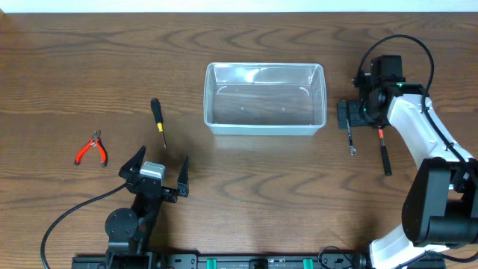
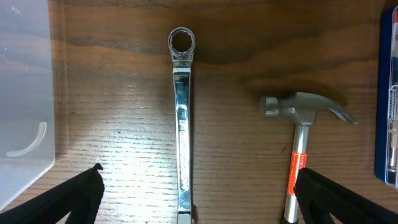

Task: Pack container
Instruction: 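Move the right gripper over the silver wrench, then lower the right gripper around the wrench shaft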

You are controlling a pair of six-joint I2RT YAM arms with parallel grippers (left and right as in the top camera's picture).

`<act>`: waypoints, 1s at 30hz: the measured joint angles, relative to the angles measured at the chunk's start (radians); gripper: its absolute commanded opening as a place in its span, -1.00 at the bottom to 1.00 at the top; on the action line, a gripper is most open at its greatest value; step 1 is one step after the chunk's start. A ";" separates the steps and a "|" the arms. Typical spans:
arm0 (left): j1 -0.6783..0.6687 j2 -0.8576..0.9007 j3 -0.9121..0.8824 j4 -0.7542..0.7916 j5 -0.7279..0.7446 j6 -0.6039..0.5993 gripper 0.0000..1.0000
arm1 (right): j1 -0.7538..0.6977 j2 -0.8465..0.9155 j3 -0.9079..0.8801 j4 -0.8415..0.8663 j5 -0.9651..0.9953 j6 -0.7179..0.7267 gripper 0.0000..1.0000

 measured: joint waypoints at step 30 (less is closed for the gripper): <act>0.000 0.000 0.000 0.000 0.000 0.000 0.97 | 0.000 0.101 0.003 -0.050 -0.006 0.068 0.98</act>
